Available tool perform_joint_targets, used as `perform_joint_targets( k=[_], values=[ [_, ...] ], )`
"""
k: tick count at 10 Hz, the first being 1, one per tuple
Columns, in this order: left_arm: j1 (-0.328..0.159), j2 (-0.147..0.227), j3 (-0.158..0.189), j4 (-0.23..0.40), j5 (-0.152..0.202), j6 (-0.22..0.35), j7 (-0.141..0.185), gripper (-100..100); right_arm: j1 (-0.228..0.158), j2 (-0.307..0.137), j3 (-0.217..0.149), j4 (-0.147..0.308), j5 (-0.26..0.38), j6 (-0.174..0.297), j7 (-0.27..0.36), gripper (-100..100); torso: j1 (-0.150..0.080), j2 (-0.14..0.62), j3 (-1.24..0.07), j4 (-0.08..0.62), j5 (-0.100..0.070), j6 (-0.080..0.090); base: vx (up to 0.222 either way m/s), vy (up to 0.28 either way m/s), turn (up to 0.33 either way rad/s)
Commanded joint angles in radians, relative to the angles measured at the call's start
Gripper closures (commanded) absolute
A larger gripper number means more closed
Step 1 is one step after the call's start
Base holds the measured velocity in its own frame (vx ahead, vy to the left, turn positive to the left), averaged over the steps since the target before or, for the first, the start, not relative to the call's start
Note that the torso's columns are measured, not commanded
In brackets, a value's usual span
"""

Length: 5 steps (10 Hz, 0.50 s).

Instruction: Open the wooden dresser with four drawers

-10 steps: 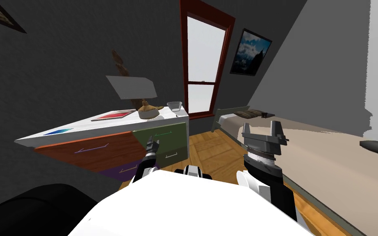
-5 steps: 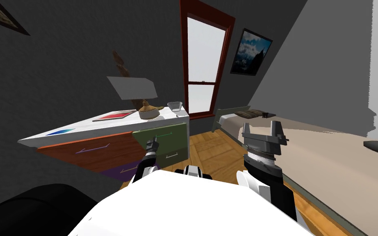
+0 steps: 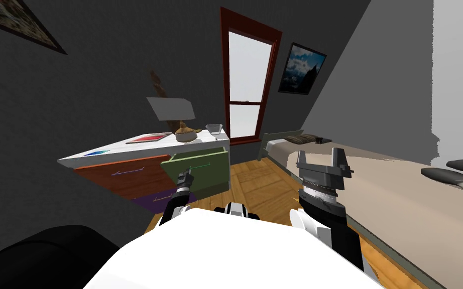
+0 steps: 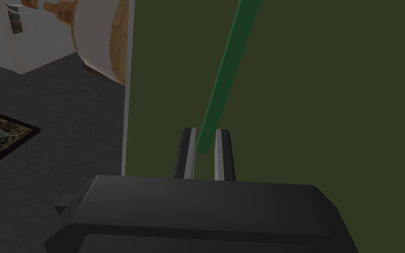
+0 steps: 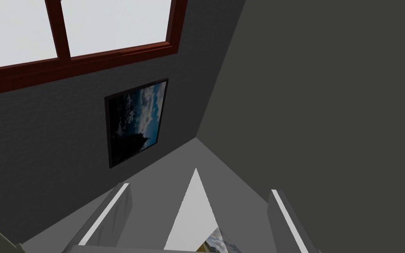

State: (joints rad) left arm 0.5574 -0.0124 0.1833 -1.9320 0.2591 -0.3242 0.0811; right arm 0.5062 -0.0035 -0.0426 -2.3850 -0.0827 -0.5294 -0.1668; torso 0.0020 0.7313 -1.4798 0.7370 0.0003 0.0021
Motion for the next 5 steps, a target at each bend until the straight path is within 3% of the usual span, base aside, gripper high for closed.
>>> perform_joint_targets(
  k=[1,4,5],
  values=[
    [0.013,0.002,-0.008,-0.008,0.000,0.001,0.002,100,0.000,0.000,0.000,0.000,0.000,0.000,0.000,0,-0.003,0.005,0.002,-0.001,0.001,0.000,-0.190,-0.086,0.017],
    [0.023,0.004,-0.011,-0.018,0.000,-0.003,0.003,100,0.000,0.000,0.000,0.000,0.000,0.000,0.000,0,-0.002,0.005,0.003,-0.001,0.002,0.000,-0.155,-0.057,0.000],
    [0.040,0.003,-0.011,-0.045,0.004,0.014,0.004,-100,0.000,0.000,0.000,0.000,0.000,0.000,0.000,0,0.001,0.000,0.000,0.000,0.000,-0.001,-0.013,-0.012,-0.008]
  ],
)
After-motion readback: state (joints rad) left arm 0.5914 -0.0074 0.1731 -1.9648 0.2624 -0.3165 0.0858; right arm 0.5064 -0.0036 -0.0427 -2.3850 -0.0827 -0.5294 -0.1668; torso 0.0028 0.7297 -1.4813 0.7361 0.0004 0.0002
